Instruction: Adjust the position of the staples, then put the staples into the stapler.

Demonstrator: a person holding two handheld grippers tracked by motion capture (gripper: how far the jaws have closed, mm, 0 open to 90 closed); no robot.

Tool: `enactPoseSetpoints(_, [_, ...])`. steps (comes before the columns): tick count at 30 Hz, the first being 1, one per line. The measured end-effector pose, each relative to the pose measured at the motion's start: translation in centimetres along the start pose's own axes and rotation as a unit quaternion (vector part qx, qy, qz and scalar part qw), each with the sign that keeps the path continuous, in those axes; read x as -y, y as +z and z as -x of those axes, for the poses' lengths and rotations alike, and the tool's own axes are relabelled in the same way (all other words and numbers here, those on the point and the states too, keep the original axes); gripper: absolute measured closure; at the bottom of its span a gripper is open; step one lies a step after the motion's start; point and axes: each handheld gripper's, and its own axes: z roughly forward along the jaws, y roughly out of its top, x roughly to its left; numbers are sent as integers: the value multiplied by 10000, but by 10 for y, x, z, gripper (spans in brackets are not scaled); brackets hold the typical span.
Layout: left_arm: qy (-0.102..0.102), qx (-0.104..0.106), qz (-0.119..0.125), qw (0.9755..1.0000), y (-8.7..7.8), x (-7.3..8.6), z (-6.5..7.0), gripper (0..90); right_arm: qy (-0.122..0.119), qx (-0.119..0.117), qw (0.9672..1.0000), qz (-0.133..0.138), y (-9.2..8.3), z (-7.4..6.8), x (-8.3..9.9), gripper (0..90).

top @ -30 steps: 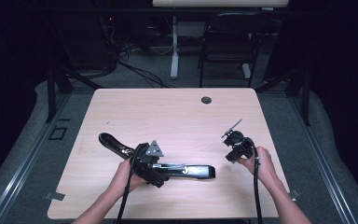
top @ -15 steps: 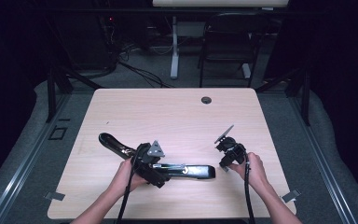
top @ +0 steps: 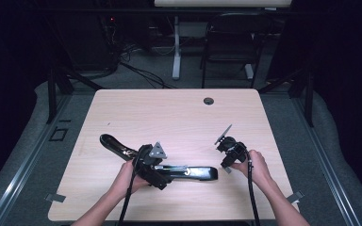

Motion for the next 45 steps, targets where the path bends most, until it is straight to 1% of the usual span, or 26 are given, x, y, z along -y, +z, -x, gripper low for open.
enactPoseSetpoints(2, [-5,2,-7,10000,0,0,0,0,2,-61,10000,12,1,1,-1,703])
enactPoseSetpoints(3, [-2,-1,-11,10000,0,1,0,0,-49,-60,9999,-66,0,1,-2,703])
enactPoseSetpoints(5, [-1,-12,-13,10000,-1,1,0,0,-36,-109,9999,-123,0,2,-3,705])
enactPoseSetpoints(8, [-23,-26,-18,10000,-1,2,0,0,-44,-162,9998,-124,1,1,-4,704])
enactPoseSetpoints(9, [-38,-23,-12,10000,-1,2,0,0,-80,-171,9997,-158,1,2,-4,707])
enactPoseSetpoints(11, [-36,-16,-13,10000,-1,2,0,0,-62,-244,9994,-222,2,1,-4,718])
enactPoseSetpoints(13, [-25,-27,-25,10000,-1,3,1,0,-88,-226,9993,-285,3,1,-5,724])
enactPoseSetpoints(14, [-18,-27,-31,10000,-2,3,0,0,-83,-202,9995,-212,5,0,-4,739])
enactPoseSetpoints(15, [-22,-27,-30,10000,-2,3,1,0,-124,-194,9992,-338,3,1,-6,755])
enactPoseSetpoints(16, [-23,-34,-28,10000,-2,3,1,0,-116,-176,9993,-321,4,0,-6,765])
enactPoseSetpoints(25, [-22,-7,-16,10000,-2,2,2,0,-196,-110,9985,-502,8,0,-9,779])
enactPoseSetpoints(30, [-53,-19,19,10000,-4,3,1,0,-229,-131,9988,-401,4,-1,-11,780])
enactPoseSetpoints(31, [-63,-14,32,10000,-5,3,1,0,-252,-138,9991,-327,3,-1,-11,779])
enactPoseSetpoints(34, [-100,-2,80,9999,-6,3,1,0,-235,-174,9992,-257,-1,-3,-11,780])
enactPoseSetpoints(35, [-106,-4,109,9999,-6,3,1,0,-237,-168,9994,-182,-2,-3,-11,779])
enactPoseSetpoints(36, [-132,8,127,9998,-7,3,1,0,-288,-178,9993,-142,-3,-4,-11,779])
enactPoseSetpoints(39, [-158,35,163,9997,-9,4,2,0,-333,-216,9992,-101,-3,-4,-12,779])
enactPoseSetpoints(41, [-173,17,168,9997,-11,6,3,0,-285,-234,9993,15,-4,-5,-12,779])
enactPoseSetpoints(42, [-189,18,190,9996,-12,6,3,0,-329,-241,9992,21,-5,-5,-12,779])
enactPoseSetpoints(43, [-210,17,213,9996,-12,6,3,0,-389,-195,9990,22,-6,-4,-12,779])
enactPoseSetpoints(44, [-224,17,221,9995,-13,6,4,0,-396,-173,9990,94,-6,-5,-12,779])
enactPoseSetpoints(45, [-225,-3,242,9995,-14,6,4,0,-397,-190,9990,111,-7,-5,-13,779])
